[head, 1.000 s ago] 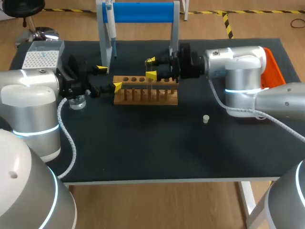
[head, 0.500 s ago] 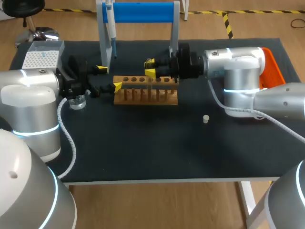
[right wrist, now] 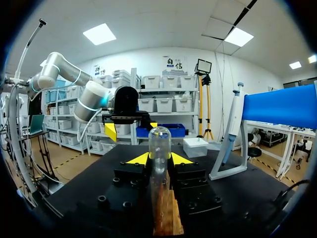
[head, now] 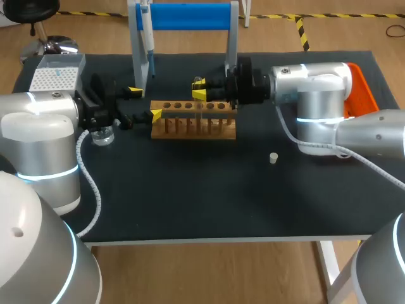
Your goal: Invert the test tube, pick up the pipette, mount the tip to pipette, aspirate from beaker and dispense into the tube, eject the tip, return the pipette, and cap with the stopper.
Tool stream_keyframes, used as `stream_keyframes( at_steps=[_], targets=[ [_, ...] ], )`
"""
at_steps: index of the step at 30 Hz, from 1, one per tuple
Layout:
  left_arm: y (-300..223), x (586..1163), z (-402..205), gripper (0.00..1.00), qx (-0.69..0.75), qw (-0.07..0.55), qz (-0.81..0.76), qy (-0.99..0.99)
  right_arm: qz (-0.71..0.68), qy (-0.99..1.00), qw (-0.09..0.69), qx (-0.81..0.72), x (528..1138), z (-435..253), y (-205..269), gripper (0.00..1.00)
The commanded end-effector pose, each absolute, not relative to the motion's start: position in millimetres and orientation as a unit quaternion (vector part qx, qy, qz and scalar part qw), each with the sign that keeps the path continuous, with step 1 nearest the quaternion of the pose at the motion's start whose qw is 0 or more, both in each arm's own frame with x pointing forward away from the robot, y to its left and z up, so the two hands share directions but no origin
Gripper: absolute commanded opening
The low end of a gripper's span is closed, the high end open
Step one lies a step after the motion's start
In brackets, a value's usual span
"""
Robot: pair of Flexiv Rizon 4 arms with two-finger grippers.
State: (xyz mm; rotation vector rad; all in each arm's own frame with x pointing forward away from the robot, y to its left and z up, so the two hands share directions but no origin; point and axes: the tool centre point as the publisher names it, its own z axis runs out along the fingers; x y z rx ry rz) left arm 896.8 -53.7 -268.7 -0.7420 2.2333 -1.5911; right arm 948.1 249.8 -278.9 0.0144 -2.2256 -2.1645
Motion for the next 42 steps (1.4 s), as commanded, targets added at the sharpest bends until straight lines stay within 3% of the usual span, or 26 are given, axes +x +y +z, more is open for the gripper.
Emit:
stream_keyframes(
  at_steps=[1,42],
  targets=[
    [-54.8,896.2,-269.6,1.00,-0.259,0.152,-0.554,0.777,-0.697,-0.717,0.018,0.009,947.7,-275.0,249.3,0.00],
    [-54.8,896.2,-269.6,1.00,-0.259,0.152,-0.554,0.777,-0.699,-0.714,0.027,0.014,944.6,-229.7,246.2,0.00]
  ],
)
